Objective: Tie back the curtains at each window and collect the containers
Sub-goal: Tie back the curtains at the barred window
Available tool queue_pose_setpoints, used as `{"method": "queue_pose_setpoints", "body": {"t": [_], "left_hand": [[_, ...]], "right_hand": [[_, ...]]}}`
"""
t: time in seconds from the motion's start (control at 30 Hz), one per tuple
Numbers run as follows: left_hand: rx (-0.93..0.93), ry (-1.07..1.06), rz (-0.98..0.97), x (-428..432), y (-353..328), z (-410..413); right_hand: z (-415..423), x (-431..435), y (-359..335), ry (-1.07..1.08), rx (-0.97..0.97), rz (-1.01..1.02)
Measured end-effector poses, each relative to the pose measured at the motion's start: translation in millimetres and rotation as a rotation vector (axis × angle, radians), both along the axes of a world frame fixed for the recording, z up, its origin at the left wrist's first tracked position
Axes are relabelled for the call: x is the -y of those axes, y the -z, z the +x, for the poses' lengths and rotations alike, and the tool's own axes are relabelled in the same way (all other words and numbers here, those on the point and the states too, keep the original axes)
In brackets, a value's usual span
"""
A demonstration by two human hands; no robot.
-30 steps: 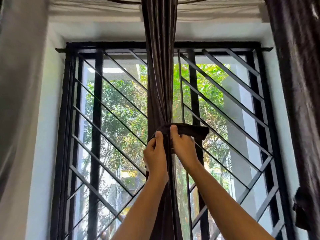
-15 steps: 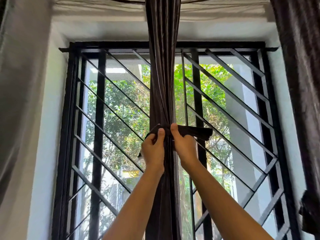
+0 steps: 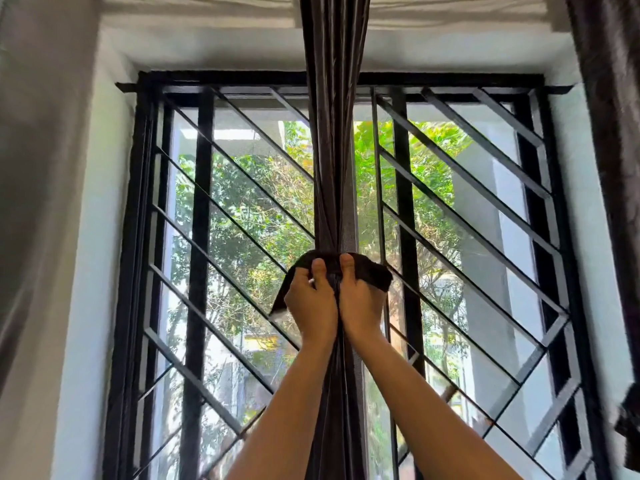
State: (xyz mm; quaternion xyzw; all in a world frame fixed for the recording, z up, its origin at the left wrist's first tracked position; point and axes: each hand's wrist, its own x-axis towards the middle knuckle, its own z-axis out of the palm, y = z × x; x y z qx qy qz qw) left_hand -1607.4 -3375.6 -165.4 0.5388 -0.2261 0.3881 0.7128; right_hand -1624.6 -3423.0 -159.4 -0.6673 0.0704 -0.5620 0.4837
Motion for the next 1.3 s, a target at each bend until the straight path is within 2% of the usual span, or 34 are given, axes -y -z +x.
{"method": "queue_pose_setpoints", "body": {"t": [0.2,0.37,0.83,0.93,1.03,1.17,1.3], "left_hand": [[-0.049,0.034,0.03,3,0,6],[-0.049,0.069,0.036,5,0,7],[-0.101,0.153,0.113,5,-7,8],[-0.114,0.169,0.144,8,-8,12],[-0.122,0.214,0.14,10,-9,14],[-0.137,0.212,0.123,8,-7,10],[-0.167,0.24,0.118,9,-4,8]], "right_hand": [[3,4,5,-0.068,0.072,-0.015],[12,6,9,-0.144,0.107,0.066],[3,5,-3,-0.048,0.092,0.131],[-1,0,-2,-0.012,0.055,0.07],[2,1,2,0.054,0.133,0.019],[-5,-1,-1,0.142,0.121,-0.022],[-14,6,-8,-0.015,0.058,-0.027]]}}
